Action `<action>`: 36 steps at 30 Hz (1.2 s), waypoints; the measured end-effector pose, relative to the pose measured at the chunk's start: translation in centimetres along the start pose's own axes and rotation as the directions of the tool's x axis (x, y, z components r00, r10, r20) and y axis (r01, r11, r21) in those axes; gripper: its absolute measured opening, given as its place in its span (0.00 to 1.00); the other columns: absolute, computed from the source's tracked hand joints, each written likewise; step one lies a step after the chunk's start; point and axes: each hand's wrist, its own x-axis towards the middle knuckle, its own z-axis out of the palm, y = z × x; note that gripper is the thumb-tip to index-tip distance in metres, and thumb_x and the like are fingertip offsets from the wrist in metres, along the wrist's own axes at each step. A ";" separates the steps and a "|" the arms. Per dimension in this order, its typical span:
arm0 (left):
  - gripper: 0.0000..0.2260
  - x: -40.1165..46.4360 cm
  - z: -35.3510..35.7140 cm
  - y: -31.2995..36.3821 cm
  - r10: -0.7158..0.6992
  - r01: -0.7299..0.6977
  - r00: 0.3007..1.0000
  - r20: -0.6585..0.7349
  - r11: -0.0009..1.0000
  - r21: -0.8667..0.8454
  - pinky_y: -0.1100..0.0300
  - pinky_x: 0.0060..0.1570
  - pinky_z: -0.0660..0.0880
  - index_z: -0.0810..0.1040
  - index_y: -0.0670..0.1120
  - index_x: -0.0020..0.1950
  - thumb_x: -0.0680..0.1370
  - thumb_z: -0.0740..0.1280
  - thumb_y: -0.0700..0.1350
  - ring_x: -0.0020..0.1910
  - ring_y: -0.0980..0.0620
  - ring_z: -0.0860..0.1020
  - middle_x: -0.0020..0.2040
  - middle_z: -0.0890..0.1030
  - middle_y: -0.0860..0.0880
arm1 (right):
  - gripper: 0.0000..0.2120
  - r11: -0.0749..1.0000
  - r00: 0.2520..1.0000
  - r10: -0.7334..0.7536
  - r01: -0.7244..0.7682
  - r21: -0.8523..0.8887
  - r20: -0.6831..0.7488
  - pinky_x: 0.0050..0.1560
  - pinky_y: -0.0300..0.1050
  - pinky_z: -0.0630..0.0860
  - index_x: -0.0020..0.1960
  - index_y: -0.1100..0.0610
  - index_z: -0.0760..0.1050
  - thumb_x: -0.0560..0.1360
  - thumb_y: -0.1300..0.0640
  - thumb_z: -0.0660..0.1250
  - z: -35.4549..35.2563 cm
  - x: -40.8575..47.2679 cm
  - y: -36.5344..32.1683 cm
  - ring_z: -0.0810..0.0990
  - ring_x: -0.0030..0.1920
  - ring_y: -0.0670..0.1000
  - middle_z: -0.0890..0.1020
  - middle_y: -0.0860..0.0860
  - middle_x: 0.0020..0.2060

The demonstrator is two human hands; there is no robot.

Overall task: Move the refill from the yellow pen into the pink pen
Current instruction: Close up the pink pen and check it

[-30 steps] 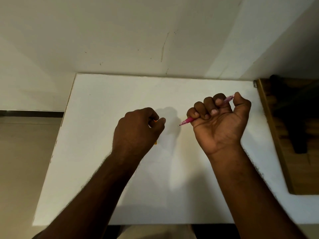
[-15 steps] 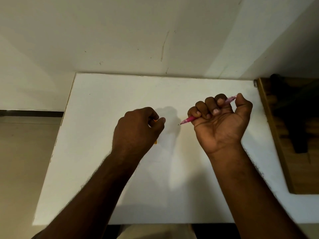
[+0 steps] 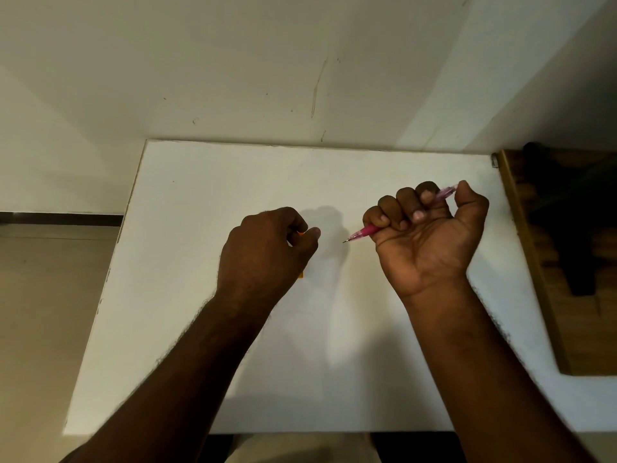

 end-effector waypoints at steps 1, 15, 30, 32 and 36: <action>0.10 0.0 0.0 0.0 -0.001 0.001 1.000 0.000 1.000 -0.001 0.66 0.34 0.70 0.81 0.55 0.42 0.76 0.69 0.60 0.35 0.62 0.79 0.34 0.81 0.60 | 0.22 1.000 1.000 0.002 -0.002 -0.002 0.000 0.33 0.43 0.65 0.32 0.56 0.69 0.78 0.43 0.54 0.0 0.0 0.0 0.60 0.27 0.50 0.64 0.49 0.25; 0.10 0.1 0.0 -0.2 0.011 -0.011 1.000 0.001 1.000 0.006 0.66 0.33 0.69 0.81 0.55 0.43 0.76 0.69 0.61 0.35 0.62 0.79 0.35 0.81 0.60 | 0.23 1.000 1.000 0.012 -0.012 0.000 0.006 0.34 0.43 0.64 0.32 0.56 0.69 0.78 0.43 0.53 0.0 0.0 -0.1 0.59 0.28 0.50 0.65 0.49 0.25; 0.20 0.2 -0.3 0.3 0.059 -0.051 0.996 0.068 0.992 -0.113 0.65 0.32 0.67 0.83 0.55 0.48 0.66 0.75 0.68 0.32 0.63 0.79 0.33 0.78 0.63 | 0.21 1.000 1.000 0.001 -0.001 0.003 -0.001 0.34 0.44 0.64 0.32 0.56 0.67 0.78 0.44 0.53 0.1 0.0 -0.4 0.59 0.28 0.50 0.64 0.49 0.25; 0.20 0.2 -0.3 0.4 0.061 -0.052 0.996 0.071 0.992 -0.116 0.65 0.32 0.67 0.83 0.55 0.48 0.66 0.75 0.68 0.31 0.62 0.79 0.33 0.77 0.63 | 0.21 1.000 1.000 0.005 -0.005 0.004 0.000 0.33 0.44 0.64 0.32 0.56 0.68 0.79 0.44 0.53 0.1 0.0 -0.3 0.59 0.28 0.50 0.64 0.49 0.25; 0.21 0.1 -0.3 0.4 0.063 -0.053 0.995 0.073 0.991 -0.126 0.65 0.32 0.68 0.83 0.55 0.48 0.66 0.76 0.68 0.30 0.62 0.79 0.32 0.77 0.63 | 0.21 1.000 1.000 0.007 -0.007 0.004 -0.003 0.33 0.44 0.65 0.32 0.56 0.67 0.79 0.44 0.52 0.0 0.0 -0.2 0.59 0.27 0.50 0.64 0.49 0.25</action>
